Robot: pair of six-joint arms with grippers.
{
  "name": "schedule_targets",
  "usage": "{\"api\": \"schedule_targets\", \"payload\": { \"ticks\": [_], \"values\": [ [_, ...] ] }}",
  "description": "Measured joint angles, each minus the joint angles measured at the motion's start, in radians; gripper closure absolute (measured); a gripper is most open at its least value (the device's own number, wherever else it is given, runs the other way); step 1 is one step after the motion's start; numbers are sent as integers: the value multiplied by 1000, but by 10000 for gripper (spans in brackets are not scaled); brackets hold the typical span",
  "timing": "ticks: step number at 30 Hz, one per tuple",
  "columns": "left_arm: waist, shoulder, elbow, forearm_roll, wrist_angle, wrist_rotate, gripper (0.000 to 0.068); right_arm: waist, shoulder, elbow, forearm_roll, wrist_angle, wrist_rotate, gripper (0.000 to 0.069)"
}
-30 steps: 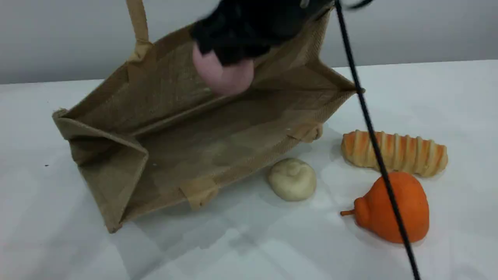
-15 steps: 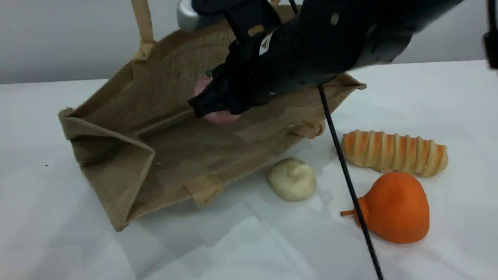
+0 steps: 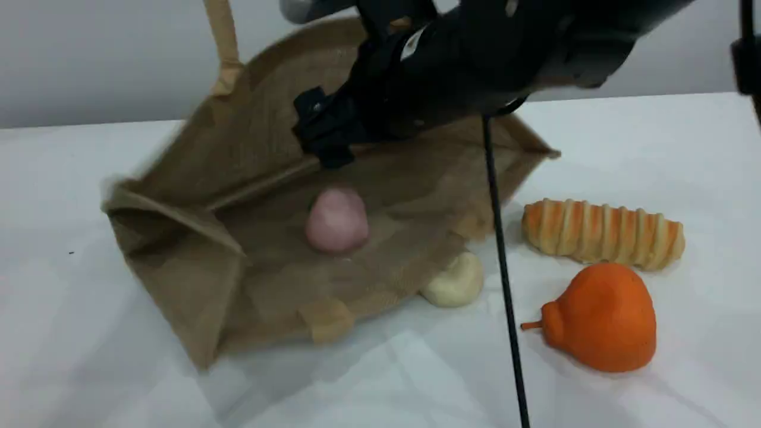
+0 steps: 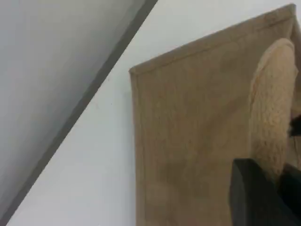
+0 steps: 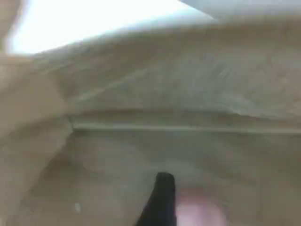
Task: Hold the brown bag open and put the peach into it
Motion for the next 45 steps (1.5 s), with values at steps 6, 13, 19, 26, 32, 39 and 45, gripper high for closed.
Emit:
{"api": "schedule_targets", "payload": {
  "ticks": [6,13,19,26,32,39,45],
  "values": [
    [0,0,0,0,0,0,592,-78,-115,0,111,166,-177,55],
    [0,0,0,2,-2,0,592,-235,-297,0,116,349,-214,76],
    [0,0,0,2,-3,0,592,-417,-427,0,88,382,-217,94],
    [0,0,1,1,23,0,592,-603,-472,0,88,402,-218,99],
    [0,0,2,1,4,0,589,-653,-471,0,89,419,-219,99],
    [0,0,2,-46,-3,0,433,-652,-471,0,91,413,-219,99],
    [0,-7,2,-64,-7,-58,211,-652,-499,0,90,442,-220,99]
  ]
}}
